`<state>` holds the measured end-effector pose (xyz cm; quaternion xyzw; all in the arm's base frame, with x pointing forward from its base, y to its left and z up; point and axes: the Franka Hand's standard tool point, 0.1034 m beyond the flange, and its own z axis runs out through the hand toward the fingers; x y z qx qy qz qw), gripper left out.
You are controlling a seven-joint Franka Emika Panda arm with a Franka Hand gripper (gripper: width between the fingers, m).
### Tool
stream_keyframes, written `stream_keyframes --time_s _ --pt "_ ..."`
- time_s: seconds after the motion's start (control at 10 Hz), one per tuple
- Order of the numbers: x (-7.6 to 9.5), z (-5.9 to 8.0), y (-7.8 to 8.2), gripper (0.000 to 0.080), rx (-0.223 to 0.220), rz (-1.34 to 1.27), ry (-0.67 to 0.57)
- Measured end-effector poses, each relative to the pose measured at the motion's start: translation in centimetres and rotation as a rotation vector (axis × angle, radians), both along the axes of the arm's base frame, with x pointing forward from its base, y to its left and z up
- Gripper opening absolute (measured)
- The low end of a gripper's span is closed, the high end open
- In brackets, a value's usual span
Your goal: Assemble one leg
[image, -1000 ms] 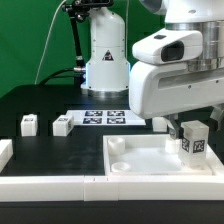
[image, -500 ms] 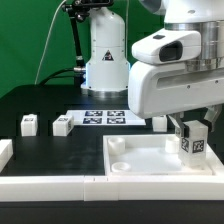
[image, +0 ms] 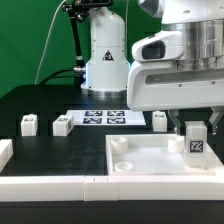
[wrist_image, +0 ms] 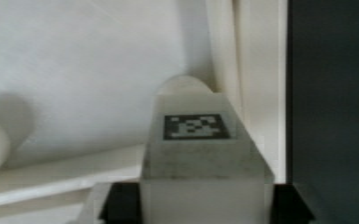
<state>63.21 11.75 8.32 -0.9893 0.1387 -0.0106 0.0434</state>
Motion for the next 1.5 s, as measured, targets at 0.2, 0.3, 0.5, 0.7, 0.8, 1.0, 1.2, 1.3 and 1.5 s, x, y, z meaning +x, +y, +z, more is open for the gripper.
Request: stream_keyframes --time_s 0.2,0.3,0.5,0.7,0.8,1.0,1.2,1.3,1.5 --pt "0.04 -0.05 0.0 0.0292 -0.007 -0.265 0.015" --pt "0.06 -0.04 0.0 0.0292 -0.012 -0.366 0.02" --pt "0.08 -0.02 -0.04 0.0292 -0.009 -0.453 0.027" --pt "0.07 -0.06 0.0 0.0352 -0.01 -0.41 0.025" --pt "0.08 -0.08 0.16 0.0534 -0.011 -0.371 0.024" --pt "0.07 -0.28 0.35 0.0625 -0.02 -0.129 0.009" --pt "0.06 -0.54 0.5 0.0642 -0.033 0.138 -0.004" --pt "0.17 -0.43 0.45 0.0648 -0.052 0.293 -0.005" --pt "0.45 -0.15 0.62 0.0649 -0.091 0.504 -0.023"
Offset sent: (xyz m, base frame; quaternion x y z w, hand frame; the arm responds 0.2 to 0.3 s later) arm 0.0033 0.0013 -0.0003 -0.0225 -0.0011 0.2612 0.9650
